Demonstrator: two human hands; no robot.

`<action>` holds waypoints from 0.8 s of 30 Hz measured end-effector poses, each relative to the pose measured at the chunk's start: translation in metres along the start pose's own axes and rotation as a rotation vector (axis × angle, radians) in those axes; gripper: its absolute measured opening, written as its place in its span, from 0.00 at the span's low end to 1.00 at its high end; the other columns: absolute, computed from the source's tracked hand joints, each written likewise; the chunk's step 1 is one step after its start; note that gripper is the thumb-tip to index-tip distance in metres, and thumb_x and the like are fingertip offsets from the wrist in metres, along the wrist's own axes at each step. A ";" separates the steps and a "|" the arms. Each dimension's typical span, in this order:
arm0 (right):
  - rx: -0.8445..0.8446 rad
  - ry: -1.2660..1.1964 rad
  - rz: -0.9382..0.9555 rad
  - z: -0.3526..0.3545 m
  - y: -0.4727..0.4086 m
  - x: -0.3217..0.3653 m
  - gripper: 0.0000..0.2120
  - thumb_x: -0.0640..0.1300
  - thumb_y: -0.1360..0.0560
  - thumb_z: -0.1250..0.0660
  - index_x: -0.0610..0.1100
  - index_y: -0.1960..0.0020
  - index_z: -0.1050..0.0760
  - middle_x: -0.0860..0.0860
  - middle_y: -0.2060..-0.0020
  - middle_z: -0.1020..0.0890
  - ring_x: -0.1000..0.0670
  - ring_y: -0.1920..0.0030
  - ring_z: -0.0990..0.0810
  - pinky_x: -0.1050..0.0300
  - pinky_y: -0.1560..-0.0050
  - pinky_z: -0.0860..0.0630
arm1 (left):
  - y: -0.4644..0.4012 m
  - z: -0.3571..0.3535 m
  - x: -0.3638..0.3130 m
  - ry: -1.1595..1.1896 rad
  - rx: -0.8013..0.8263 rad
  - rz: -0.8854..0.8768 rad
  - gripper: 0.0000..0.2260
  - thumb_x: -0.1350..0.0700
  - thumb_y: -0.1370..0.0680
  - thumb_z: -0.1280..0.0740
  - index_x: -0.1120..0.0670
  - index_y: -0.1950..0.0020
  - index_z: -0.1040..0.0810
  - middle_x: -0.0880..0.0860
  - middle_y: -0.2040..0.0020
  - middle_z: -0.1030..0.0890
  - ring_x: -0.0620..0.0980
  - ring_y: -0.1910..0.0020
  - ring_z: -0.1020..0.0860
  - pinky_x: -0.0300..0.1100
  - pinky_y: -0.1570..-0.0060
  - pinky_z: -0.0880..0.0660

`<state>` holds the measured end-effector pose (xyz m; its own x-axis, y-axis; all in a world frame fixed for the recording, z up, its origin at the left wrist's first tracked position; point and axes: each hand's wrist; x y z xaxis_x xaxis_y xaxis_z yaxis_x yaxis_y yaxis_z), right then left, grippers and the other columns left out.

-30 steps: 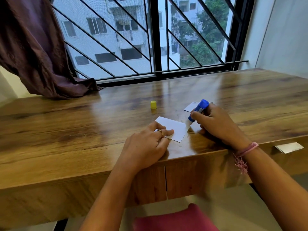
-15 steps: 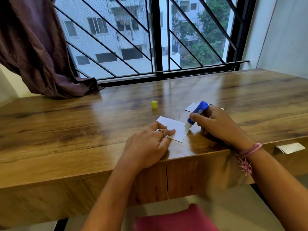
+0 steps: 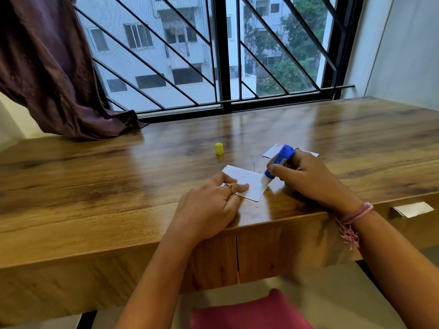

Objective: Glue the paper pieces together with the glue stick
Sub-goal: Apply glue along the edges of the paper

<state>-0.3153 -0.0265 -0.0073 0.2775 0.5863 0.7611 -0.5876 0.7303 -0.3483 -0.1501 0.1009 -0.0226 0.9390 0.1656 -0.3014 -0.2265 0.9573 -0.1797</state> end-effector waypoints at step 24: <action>0.029 0.040 0.102 -0.001 -0.002 -0.007 0.05 0.44 0.26 0.32 0.44 0.56 0.19 0.51 0.70 0.26 0.58 0.72 0.29 0.68 0.69 0.34 | -0.002 -0.002 0.003 -0.012 0.012 -0.021 0.17 0.46 0.20 0.49 0.33 0.33 0.31 0.35 0.32 0.35 0.44 0.38 0.28 0.45 0.45 0.29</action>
<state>-0.3150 -0.0320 -0.0126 0.2446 0.6711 0.6998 -0.6359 0.6559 -0.4067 -0.1476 0.0993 -0.0246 0.9464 0.1484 -0.2868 -0.2039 0.9634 -0.1741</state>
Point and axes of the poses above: each hand's wrist, its own y-axis away from the middle knuckle, its own z-axis out of the back of the hand, x = y × z
